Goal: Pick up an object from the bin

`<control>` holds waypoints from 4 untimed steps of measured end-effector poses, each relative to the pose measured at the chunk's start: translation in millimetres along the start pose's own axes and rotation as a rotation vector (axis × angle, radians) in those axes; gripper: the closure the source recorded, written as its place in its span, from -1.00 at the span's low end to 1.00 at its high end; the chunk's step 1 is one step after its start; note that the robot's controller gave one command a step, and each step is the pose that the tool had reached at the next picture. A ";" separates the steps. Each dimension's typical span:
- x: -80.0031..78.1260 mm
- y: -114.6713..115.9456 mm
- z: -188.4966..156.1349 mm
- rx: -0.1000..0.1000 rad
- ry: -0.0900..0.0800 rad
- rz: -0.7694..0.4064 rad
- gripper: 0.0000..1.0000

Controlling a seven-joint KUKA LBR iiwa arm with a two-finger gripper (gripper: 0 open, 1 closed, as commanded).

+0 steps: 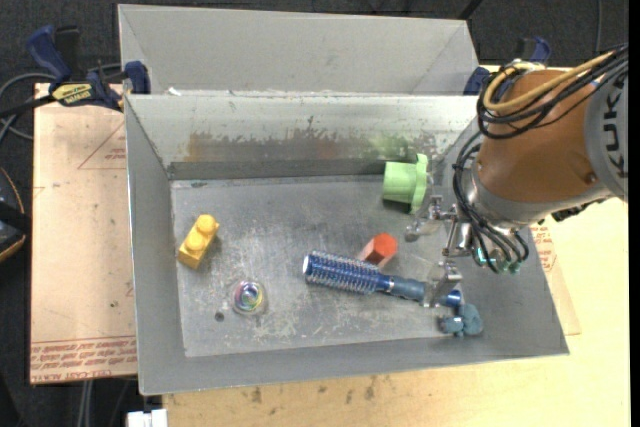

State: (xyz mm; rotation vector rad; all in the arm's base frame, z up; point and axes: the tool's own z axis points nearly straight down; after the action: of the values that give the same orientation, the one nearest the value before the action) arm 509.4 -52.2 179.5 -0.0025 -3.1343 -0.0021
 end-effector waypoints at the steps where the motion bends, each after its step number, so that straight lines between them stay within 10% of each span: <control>1: -20.0 75.4 107.6 0.003 -0.013 -0.087 -1.00; 4: -3.6 89.3 105.2 -0.006 -0.010 0.296 -1.00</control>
Offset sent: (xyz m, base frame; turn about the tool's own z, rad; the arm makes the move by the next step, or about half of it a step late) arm 0.0161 0.0744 -0.1095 -0.0835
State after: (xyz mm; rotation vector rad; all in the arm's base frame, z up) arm 512.3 37.3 74.5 -0.4656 -3.1094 -0.0100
